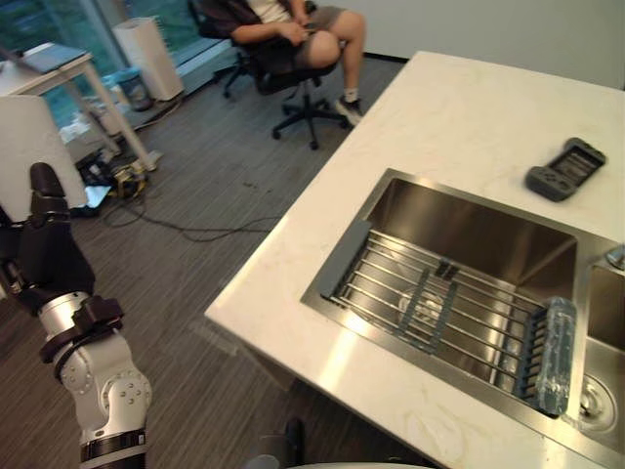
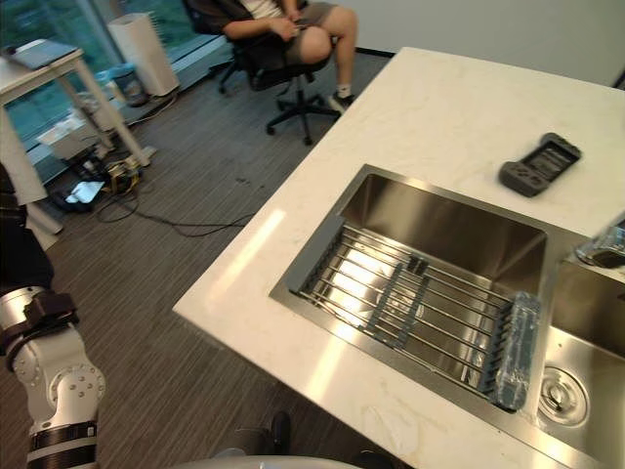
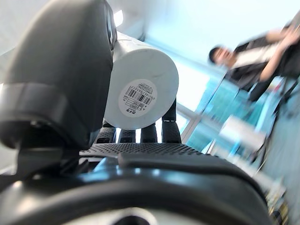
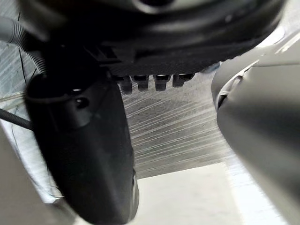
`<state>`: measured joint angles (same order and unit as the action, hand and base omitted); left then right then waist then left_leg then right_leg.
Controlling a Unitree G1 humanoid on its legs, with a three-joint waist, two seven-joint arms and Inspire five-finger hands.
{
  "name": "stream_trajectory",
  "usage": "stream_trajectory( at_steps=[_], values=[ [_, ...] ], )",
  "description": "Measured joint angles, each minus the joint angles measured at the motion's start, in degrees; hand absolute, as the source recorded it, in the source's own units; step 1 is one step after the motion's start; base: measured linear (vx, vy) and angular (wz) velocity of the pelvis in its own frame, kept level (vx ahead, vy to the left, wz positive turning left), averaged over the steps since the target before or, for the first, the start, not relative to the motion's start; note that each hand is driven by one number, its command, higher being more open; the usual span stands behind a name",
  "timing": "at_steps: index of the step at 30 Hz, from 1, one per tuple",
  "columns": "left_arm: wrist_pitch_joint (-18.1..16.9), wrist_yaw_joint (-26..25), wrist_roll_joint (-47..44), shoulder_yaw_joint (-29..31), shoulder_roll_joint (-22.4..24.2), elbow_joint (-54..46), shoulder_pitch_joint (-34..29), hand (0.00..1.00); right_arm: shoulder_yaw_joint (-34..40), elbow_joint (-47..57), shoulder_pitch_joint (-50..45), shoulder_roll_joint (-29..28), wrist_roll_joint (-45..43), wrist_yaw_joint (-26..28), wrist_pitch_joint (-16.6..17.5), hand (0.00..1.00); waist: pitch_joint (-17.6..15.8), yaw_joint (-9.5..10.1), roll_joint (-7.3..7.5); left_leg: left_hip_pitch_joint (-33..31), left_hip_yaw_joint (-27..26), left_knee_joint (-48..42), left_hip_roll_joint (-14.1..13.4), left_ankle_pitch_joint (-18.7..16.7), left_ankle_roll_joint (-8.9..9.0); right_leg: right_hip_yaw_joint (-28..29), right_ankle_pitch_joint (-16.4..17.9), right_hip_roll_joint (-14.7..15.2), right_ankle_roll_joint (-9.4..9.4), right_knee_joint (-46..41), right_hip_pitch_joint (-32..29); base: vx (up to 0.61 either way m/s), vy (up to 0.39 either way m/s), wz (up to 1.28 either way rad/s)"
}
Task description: Walk over to the sink, pick up the cup, carry it to the dishwasher, place the cup inside the dishwasher, then close the dishwasher door
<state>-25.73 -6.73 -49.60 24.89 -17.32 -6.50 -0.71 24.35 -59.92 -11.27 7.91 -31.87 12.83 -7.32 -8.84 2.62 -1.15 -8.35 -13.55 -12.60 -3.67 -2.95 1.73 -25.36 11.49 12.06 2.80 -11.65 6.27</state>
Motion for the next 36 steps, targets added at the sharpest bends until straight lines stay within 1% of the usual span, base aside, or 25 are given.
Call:
stream_trajectory(
  at_steps=[3, 4, 5, 6, 7, 8, 9, 10, 12, 14, 16, 18, 19, 20, 21, 22, 23, 24, 25, 26, 30, 32, 33, 34, 36],
  values=[
    [-0.3, 2.2, -0.2, 1.9, -0.3, 0.0, 0.0, 0.0, 0.1, -0.4, -2.2, 1.4, 0.0, -0.3, 0.6, 1.0, 1.4, 0.01, -1.46, -0.6, -13.0, -7.2, -7.2, -0.6, -5.23, -7.8, 0.2, 4.5, 0.32, -4.8, -1.4, -0.06, 0.189, 1.04],
    [-0.4, 2.8, -1.3, 2.4, -0.9, 0.2, 0.6, 0.0, 0.7, -0.5, -2.5, 2.1, -0.1, -0.4, 1.4, 1.0, 2.2, -0.27, -2.68, -1.2, -14.5, -7.6, -7.1, 1.3, -4.93, -11.5, 2.3, 6.1, 0.53, -9.1, -2.6, -0.02, 0.139, 1.04],
    [-0.4, 2.9, -1.7, 2.4, -1.5, 0.4, 1.3, 0.0, 0.6, -0.7, -2.8, 1.9, -0.1, -0.4, 1.6, 1.0, 2.1, -0.81, -2.81, -1.9, -14.8, -7.3, -6.3, 1.5, -4.73, -11.6, 3.7, 6.2, 0.28, -9.7, -3.0, -0.08, 0.122, 1.61],
    [-0.3, 3.0, -2.8, 2.5, -1.8, 0.4, 2.1, 0.0, 0.4, -0.6, -2.7, 1.6, -0.1, -0.3, 2.0, 1.0, 2.2, -1.56, -3.03, -3.3, -12.1, -3.1, -3.4, 3.3, -5.01, -12.8, 5.4, 3.7, -1.71, -8.9, -4.1, -0.12, 0.067, 1.95],
    [-0.2, 3.1, -3.3, 2.7, -0.4, 0.4, 2.5, 0.0, 0.6, -0.9, -2.8, 1.5, -0.1, -0.2, 2.8, 1.0, 3.3, -3.41, -3.54, -2.7, -9.1, 4.9, 0.1, 7.3, -5.0, -13.1, 4.7, 2.4, -2.43, -5.6, -4.2, -0.09, 0.124, 2.14],
    [-0.2, 3.2, -3.5, 3.2, 0.2, 0.4, 3.1, 0.0, 1.6, -1.8, -2.4, 0.7, -0.2, -0.4, 3.7, 1.0, 3.7, -3.21, -3.47, -1.4, -15.2, 5.4, -0.2, 3.5, -6.91, -17.0, 2.6, 4.4, 0.19, -5.6, -3.7, 0.01, 0.154, 1.89],
    [-0.3, 3.2, -3.9, 4.0, 0.4, 0.3, 3.2, 0.0, 1.7, -1.6, -2.0, 0.5, -0.2, -1.1, 4.6, 1.0, 2.7, -2.65, -3.27, 1.0, -24.6, 0.7, -3.8, -0.2, -5.89, -20.5, 2.4, 7.7, 1.98, -9.9, -3.1, 0.08, 0.172, 1.29],
    [-0.2, 3.2, -3.8, 4.0, 0.4, 0.3, 3.2, 0.0, 1.7, -1.6, -2.0, 0.5, -0.1, -1.7, 5.1, 1.0, 2.2, -2.54, -3.3, 2.0, -26.3, -0.1, -4.5, -0.2, -4.88, -22.0, 2.4, 9.0, 1.91, -12.0, -2.4, 0.03, 0.164, 1.11],
    [0.5, 3.1, -3.8, 3.9, 0.2, -0.7, 2.8, 0.0, 1.7, -1.4, -2.8, 1.0, -0.1, -2.7, 5.6, 1.0, 2.0, -2.02, -2.16, 3.5, -26.1, 0.6, -1.3, -0.1, -4.21, -25.9, 2.5, 13.2, 1.73, -16.1, -0.4, -0.05, 0.206, 0.87],
    [0.8, 3.5, -3.9, 3.8, 0.5, -5.8, 0.4, 0.0, 2.0, -0.9, -3.3, 0.8, 0.0, -3.1, 6.4, 1.0, 2.3, -1.88, -1.26, 3.6, -22.0, 6.6, 4.1, 1.1, -5.59, -28.9, 2.2, 14.6, 1.5, -13.8, 2.1, -0.07, 0.248, 1.03],
    [2.4, 4.9, -4.1, 3.7, 1.2, -8.6, -2.5, 0.0, 2.5, -0.4, -3.2, 0.9, 0.3, -3.8, 6.4, 1.0, 1.7, -0.89, -2.32, 3.6, -20.3, 9.1, 6.0, 1.2, -5.93, -29.0, -0.6, 14.1, 1.48, -11.8, 2.7, -0.06, 0.239, 0.68],
    [4.3, 6.3, -4.4, 3.5, 2.0, -10.2, -3.9, 0.0, 3.4, -0.3, -3.4, 0.6, 0.3, -4.4, 6.4, 1.0, 1.4, -0.08, -3.01, 4.1, -17.8, 10.8, 8.2, 1.1, -6.07, -27.1, -2.8, 14.2, -0.4, -11.1, 3.5, -0.02, 0.234, 0.77],
    [5.0, 7.0, -4.4, 2.1, 2.7, -10.7, -4.1, 0.0, 4.7, -0.1, -3.7, 0.4, 0.3, -4.2, 6.3, 1.0, 1.3, -0.43, -3.4, 4.5, -14.1, 11.4, 9.7, 1.5, -6.8, -22.7, -4.0, 14.8, -3.13, -13.4, 3.3, 0.03, 0.207, 1.5],
    [5.8, 8.1, -4.4, -1.2, 3.6, -10.6, -4.1, 0.0, 7.1, 0.5, -4.5, -0.5, 0.3, -3.7, 6.8, 1.0, 1.6, -1.51, -4.68, 4.5, -9.4, 12.4, 10.6, 2.9, -9.96, -14.5, -0.6, 12.2, -5.13, -16.3, 1.3, 0.04, 0.19, 1.83],
    [6.5, 9.2, -4.5, -3.0, 4.3, -10.4, -4.0, 0.0, 7.5, 1.1, -4.8, -1.1, 0.3, -3.4, 7.0, 1.0, 1.6, -2.26, -5.28, 4.5, -6.5, 13.1, 10.9, 3.4, -9.86, -9.8, 1.1, 9.3, -5.03, -16.1, 0.6, 0.03, 0.123, 2.38],
    [8.0, 11.9, -4.4, -7.0, 5.9, -9.2, -3.6, 0.0, 7.7, 1.3, -5.3, -2.0, 0.2, -3.1, 7.5, 1.0, 1.2, -4.12, -6.45, 5.0, -2.4, 15.1, 11.1, 2.0, -5.58, 0.1, 3.6, 2.4, -4.82, -14.6, -0.9, 0.05, 0.067, 2.66],
    [9.9, 14.7, -4.2, -8.9, 6.5, -6.8, -2.7, 0.0, 7.5, 1.0, -4.8, -4.8, 0.1, -2.9, 8.1, 1.0, 0.3, -5.82, -2.39, 1.9, -4.3, 4.0, 10.9, -5.0, -5.37, 9.5, 4.8, 1.4, -2.5, -12.7, -3.0, 0.06, 0.027, 2.45],
    [10.5, 15.1, -4.3, -9.7, 5.5, -6.5, -2.3, 0.0, 6.6, 1.2, -4.8, -6.1, 0.0, -2.8, 8.6, 1.0, -0.4, -5.73, -0.66, -1.1, -3.2, -6.3, 8.5, -6.7, -13.42, 12.4, 5.6, 2.1, -0.66, -12.7, -4.0, 0.09, 0.042, 1.8],
    [11.0, 15.6, -4.3, -12.4, 4.2, -5.3, -2.0, 0.0, 4.7, 1.5, -5.0, -6.8, -0.1, -2.5, 9.2, 1.0, -1.0, -5.06, -0.92, -0.9, 3.0, -8.7, 5.7, -9.7, -7.48, 16.3, 6.9, 0.7, 2.26, -11.2, -4.4, 0.09, 0.046, 1.14],
    [12.3, 15.1, -4.3, -15.0, 5.0, -2.9, -1.6, 0.0, 2.0, 1.2, -4.6, -6.9, 0.1, -2.6, 8.9, 1.0, -0.8, -4.98, -0.12, 1.2, 5.2, -6.4, 7.4, -8.9, -7.05, 20.4, 7.1, 0.0, 2.67, -10.1, -5.9, 0.08, 0.06, 1.07],
    [16.9, 14.6, -0.4, -24.3, 4.1, -2.0, -1.3, 0.0, -2.8, 3.1, -3.8, -5.4, -0.1, -2.4, 7.8, 1.0, -0.1, -5.26, -1.06, 4.7, 11.0, -0.4, 8.4, -6.6, -6.41, 26.1, 6.8, -4.9, 2.18, -9.8, -12.1, 0.14, 0.021, 0.85],
    [18.7, 14.5, 1.9, -27.6, 3.7, -1.5, -1.2, 0.0, -4.7, 3.2, -3.3, -4.7, -1.2, -2.4, 7.2, 1.0, 0.6, -5.38, -1.14, 6.8, 12.2, 0.8, 8.6, -5.9, -7.02, 24.9, 4.0, -5.6, 1.54, -5.6, -12.4, 0.26, -0.032, 0.58],
    [19.1, 14.6, 4.4, -29.8, 3.9, -0.9, -1.0, 0.0, -5.3, 3.0, -2.6, -4.5, -3.9, -2.4, 6.5, 1.0, 1.7, -6.36, -1.07, 7.0, 12.2, 1.5, 8.6, -5.9, -6.98, 25.1, -3.1, -6.4, 0.95, -1.7, -11.7, 0.26, -0.052, 0.51],
    [19.1, 14.7, 5.2, -30.6, 4.1, -0.4, -0.8, 0.0, -5.6, 2.9, -2.2, -4.4, -4.8, -2.5, 6.3, 1.0, 2.1, -6.56, -1.38, 7.2, 12.1, 2.1, 8.4, -5.9, -6.95, 24.9, -4.3, -6.6, 2.0, -0.7, -11.2, 0.32, -0.074, 0.32],
    [19.4, 14.8, 8.2, -32.0, 3.5, 0.3, -0.7, 0.0, -7.1, 2.9, 0.7, -3.3, -5.2, -3.1, 5.1, 1.0, 2.5, -6.44, -1.95, 8.8, 10.5, 4.8, 7.0, -5.7, -5.14, 25.7, -5.2, -8.0, 1.34, 0.5, -10.6, 0.24, -0.087, -0.23]
  ],
)
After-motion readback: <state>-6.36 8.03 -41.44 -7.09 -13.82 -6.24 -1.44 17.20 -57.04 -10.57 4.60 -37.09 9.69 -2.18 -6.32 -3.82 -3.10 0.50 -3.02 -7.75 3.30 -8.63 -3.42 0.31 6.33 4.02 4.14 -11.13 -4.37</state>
